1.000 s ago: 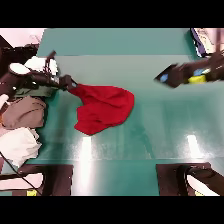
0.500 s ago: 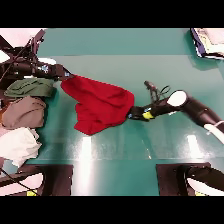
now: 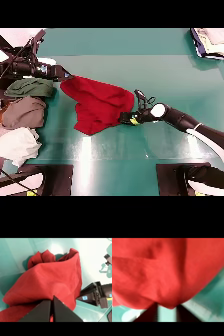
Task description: Fold the shirts.
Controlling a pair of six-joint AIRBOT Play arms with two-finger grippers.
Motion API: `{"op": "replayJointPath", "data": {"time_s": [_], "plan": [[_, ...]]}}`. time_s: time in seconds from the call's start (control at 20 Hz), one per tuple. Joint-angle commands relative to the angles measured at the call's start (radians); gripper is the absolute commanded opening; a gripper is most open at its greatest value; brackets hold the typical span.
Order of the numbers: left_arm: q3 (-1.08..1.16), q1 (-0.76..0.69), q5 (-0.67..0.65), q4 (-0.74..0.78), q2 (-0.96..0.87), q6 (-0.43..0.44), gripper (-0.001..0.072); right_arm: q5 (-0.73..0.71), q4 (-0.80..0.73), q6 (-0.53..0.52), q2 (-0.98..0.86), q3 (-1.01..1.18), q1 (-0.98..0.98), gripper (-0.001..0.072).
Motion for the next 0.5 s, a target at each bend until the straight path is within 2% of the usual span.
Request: {"op": "replayJointPath", "data": {"time_s": [0.0,0.2,0.45], "plan": [[0.002,0.001,-0.019,-0.002,0.001,-0.004,0.0023,-0.094,-0.004,-0.002,0.0,-0.002,0.023,0.0015],[0.061,0.001,-0.011,-0.002,0.029,-0.016,0.0022,-0.042,-0.123,-0.006,0.149,0.001,-0.06,0.0012],[0.349,0.001,-0.023,-0.003,0.122,-0.051,0.0022,0.292,-0.335,-0.002,0.431,0.234,-0.337,0.0011]]}}
